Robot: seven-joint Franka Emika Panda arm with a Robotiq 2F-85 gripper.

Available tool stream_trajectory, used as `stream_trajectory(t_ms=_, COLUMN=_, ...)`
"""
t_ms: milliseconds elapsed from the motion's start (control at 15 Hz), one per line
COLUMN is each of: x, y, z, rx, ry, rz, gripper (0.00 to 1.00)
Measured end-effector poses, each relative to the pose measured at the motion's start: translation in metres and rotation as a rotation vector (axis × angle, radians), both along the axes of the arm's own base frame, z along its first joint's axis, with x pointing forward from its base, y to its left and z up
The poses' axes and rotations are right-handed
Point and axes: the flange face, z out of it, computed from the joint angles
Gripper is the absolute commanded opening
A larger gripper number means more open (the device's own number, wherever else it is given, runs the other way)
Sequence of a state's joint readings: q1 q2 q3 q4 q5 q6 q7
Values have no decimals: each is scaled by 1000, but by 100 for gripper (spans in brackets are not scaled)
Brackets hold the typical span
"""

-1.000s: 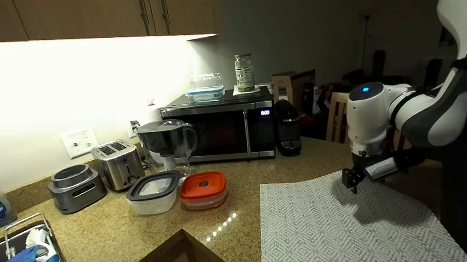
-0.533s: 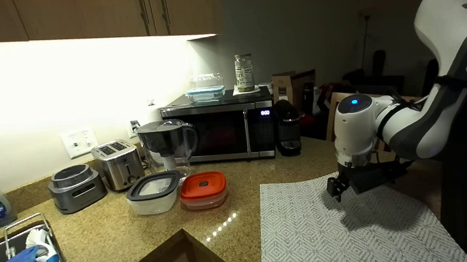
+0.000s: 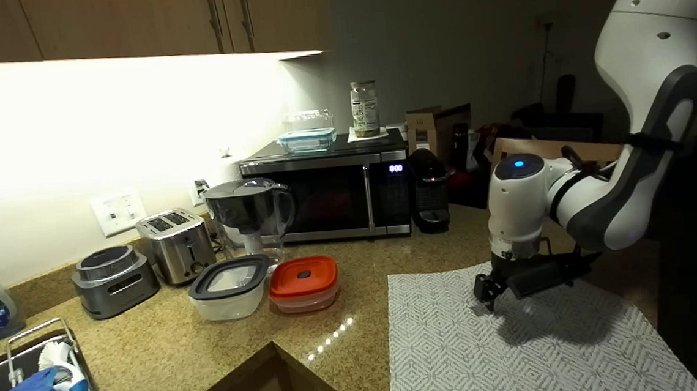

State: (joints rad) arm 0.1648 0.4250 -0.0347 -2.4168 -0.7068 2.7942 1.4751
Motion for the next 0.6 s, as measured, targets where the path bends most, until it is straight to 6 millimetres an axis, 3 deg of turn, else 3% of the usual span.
stream_trajectory(t_ms=600, x=3, y=16, z=-14, rx=135, ry=19, rz=-24, gripper=100)
